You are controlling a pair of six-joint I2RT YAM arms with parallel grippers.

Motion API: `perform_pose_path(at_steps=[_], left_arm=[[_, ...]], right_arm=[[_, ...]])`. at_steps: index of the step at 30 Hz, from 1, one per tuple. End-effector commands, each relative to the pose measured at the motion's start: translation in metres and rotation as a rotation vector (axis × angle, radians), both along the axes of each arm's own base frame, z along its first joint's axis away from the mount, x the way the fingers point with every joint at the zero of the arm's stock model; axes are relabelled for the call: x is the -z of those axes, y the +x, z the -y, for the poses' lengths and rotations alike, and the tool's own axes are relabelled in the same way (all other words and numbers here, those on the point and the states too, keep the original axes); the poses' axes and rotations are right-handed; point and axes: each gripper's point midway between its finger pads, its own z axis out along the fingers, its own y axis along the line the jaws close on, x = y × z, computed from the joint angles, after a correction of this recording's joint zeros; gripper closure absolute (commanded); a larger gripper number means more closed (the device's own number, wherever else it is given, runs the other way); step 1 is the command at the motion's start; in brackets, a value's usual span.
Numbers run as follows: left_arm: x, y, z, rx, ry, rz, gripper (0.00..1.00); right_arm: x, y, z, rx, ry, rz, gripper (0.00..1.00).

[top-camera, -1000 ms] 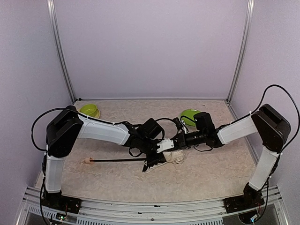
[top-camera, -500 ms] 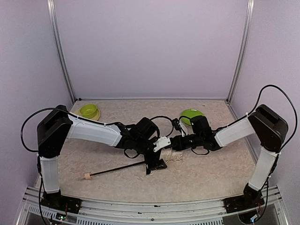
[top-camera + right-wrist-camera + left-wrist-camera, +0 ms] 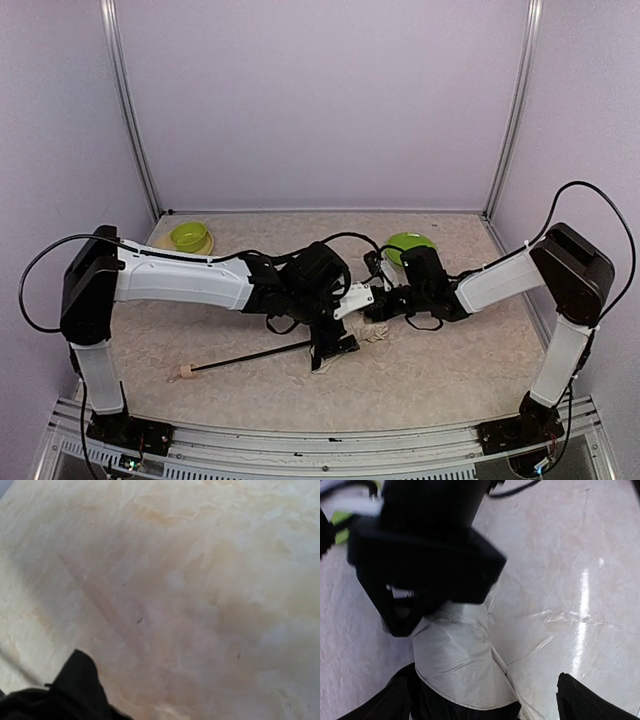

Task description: Put away the umbrella

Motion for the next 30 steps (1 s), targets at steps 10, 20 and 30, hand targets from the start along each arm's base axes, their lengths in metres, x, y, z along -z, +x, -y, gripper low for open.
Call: perform_pose_path(at_steps=[10, 20, 30], left_arm=[[0.087, 0.011, -0.044, -0.035, 0.229, -0.058, 0.01], [0.139, 0.001, -0.055, -0.011, 0.281, -0.235, 0.04], [0.159, -0.031, -0.077, 0.053, 0.336, -0.366, 0.81]], right_arm=[[0.017, -0.009, 0.011, 0.014, -0.092, -0.028, 1.00], [0.003, -0.005, 0.009, 0.007, -0.096, 0.001, 1.00], [-0.057, -0.004, 0.020, 0.026, 0.092, 0.056, 1.00]])
